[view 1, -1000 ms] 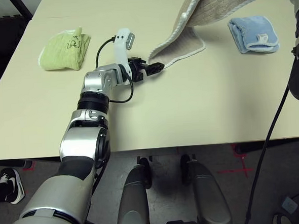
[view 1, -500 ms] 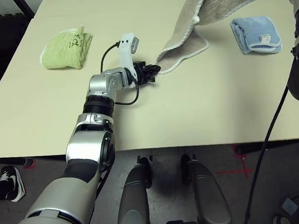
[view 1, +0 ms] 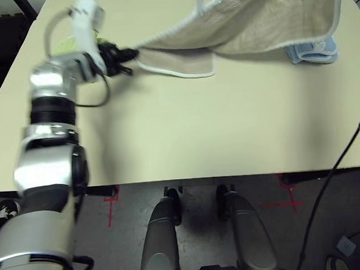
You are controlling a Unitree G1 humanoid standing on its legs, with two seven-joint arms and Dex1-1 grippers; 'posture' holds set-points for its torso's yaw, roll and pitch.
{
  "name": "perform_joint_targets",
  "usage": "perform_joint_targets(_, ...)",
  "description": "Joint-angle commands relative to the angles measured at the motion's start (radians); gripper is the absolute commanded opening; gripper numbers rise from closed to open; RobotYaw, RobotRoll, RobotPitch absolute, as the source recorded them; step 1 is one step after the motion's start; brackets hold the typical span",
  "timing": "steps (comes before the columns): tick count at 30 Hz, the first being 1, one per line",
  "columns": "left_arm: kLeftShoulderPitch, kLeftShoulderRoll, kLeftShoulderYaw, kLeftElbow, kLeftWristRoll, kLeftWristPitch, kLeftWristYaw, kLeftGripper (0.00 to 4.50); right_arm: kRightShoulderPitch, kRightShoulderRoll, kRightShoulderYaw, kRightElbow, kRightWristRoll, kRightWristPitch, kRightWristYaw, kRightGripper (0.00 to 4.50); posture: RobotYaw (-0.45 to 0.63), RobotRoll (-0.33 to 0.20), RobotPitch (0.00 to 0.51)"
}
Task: Fold the towel and set it aside.
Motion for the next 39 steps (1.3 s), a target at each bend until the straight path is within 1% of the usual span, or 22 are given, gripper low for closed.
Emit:
perform_joint_targets(1,-0.038,0.054,-0.009,-0.005,0.020,-0.025,-0.027,0.04,0.131,-0.061,-0.039,-0.137,0.090,0.243,0.066,0.00,0.03,0.000,0.353)
perform_joint_targets(3,-0.064,0.073,-0.017,0.018,0.032,-0.050,-0.045,0.04,0.175,-0.082,-0.043,-0.173,0.115,0.330,0.081,0.00,0.03,0.000,0.354)
perform_joint_targets(5,-0.095,0.091,-0.031,0.056,0.033,-0.068,-0.106,0.04,0.172,-0.111,-0.016,-0.176,0.120,0.396,0.146,0.00,0.02,0.000,0.361)
perform_joint_targets(8,-0.146,0.112,-0.054,0.133,0.030,-0.062,-0.233,0.04,0.071,-0.168,0.060,-0.069,0.084,0.502,0.283,0.00,0.02,0.000,0.363)
perform_joint_targets(10,-0.165,0.113,-0.064,0.181,0.042,-0.071,-0.265,0.04,0.020,-0.194,0.112,-0.014,0.053,0.558,0.354,0.00,0.02,0.000,0.362)
perform_joint_targets(12,-0.179,0.107,-0.075,0.231,0.056,-0.071,-0.280,0.04,-0.023,-0.217,0.195,0.040,-0.019,0.568,0.415,0.00,0.02,0.000,0.362)
perform_joint_targets(15,-0.212,0.057,-0.021,0.383,0.061,-0.123,-0.123,0.04,-0.106,-0.167,0.197,0.152,-0.087,0.344,0.300,0.00,0.03,0.000,0.361)
perform_joint_targets(16,-0.227,0.033,0.009,0.440,0.073,-0.217,0.058,0.04,-0.139,-0.138,0.171,0.191,-0.097,0.218,0.202,0.00,0.03,0.000,0.363)
perform_joint_targets(17,-0.239,0.019,0.029,0.476,0.084,-0.288,0.183,0.04,-0.162,-0.121,0.153,0.221,-0.105,0.135,0.139,0.00,0.03,0.000,0.361)
perform_joint_targets(18,-0.259,0.004,0.031,0.508,0.120,-0.420,0.351,0.04,-0.198,-0.098,0.132,0.251,-0.116,0.017,0.042,0.00,0.02,0.000,0.360)
perform_joint_targets(19,-0.289,-0.012,0.041,0.526,0.132,-0.545,0.439,0.04,-0.237,-0.079,0.110,0.274,-0.118,-0.082,-0.032,0.00,0.02,0.000,0.360)
perform_joint_targets(21,-0.344,-0.038,0.078,0.550,0.120,-0.696,0.521,0.04,-0.296,-0.061,0.089,0.308,-0.121,-0.190,-0.097,0.00,0.02,0.000,0.362)
perform_joint_targets(22,-0.370,-0.051,0.115,0.560,0.087,-0.711,0.521,0.04,-0.317,-0.059,0.079,0.320,-0.118,-0.218,-0.100,0.00,0.02,0.000,0.362)
perform_joint_targets(25,-0.467,-0.076,0.231,0.564,-0.021,-0.777,0.431,0.04,-0.393,-0.087,0.031,0.331,-0.088,-0.277,-0.086,0.00,0.04,0.000,0.369)
perform_joint_targets(26,-0.481,-0.078,0.251,0.568,-0.033,-0.784,0.415,0.04,-0.402,-0.093,0.022,0.335,-0.086,-0.284,-0.080,0.00,0.03,0.000,0.368)
perform_joint_targets(28,-0.473,-0.069,0.228,0.572,-0.004,-0.769,0.335,0.04,-0.371,-0.099,0.029,0.332,-0.092,-0.259,0.002,0.00,0.03,0.000,0.369)
perform_joint_targets(29,-0.451,-0.061,0.203,0.573,0.017,-0.742,0.276,0.04,-0.330,-0.101,0.054,0.324,-0.105,-0.238,0.085,0.00,0.03,0.000,0.370)
perform_joint_targets(31,-0.354,-0.022,0.106,0.563,0.085,-0.637,0.052,0.04,-0.216,-0.098,0.102,0.289,-0.117,-0.177,0.262,0.00,0.02,0.000,0.374)
perform_joint_targets(33,-0.262,0.022,0.026,0.531,0.129,-0.526,-0.140,0.04,-0.098,-0.104,0.161,0.241,-0.150,-0.198,0.394,0.00,0.02,0.000,0.374)
perform_joint_targets(34,-0.211,0.045,-0.011,0.497,0.145,-0.514,-0.228,0.04,-0.050,-0.105,0.176,0.215,-0.152,-0.188,0.438,0.00,0.02,0.000,0.377)
perform_joint_targets(37,-0.102,0.099,-0.089,0.402,0.177,-0.444,-0.397,0.04,0.058,-0.129,0.241,0.163,-0.188,-0.141,0.545,0.00,0.03,0.000,0.380)
perform_joint_targets(39,-0.071,0.103,-0.094,0.358,0.152,-0.320,-0.465,0.04,0.119,-0.198,0.342,0.153,-0.297,-0.208,0.629,0.00,0.06,0.000,0.382)
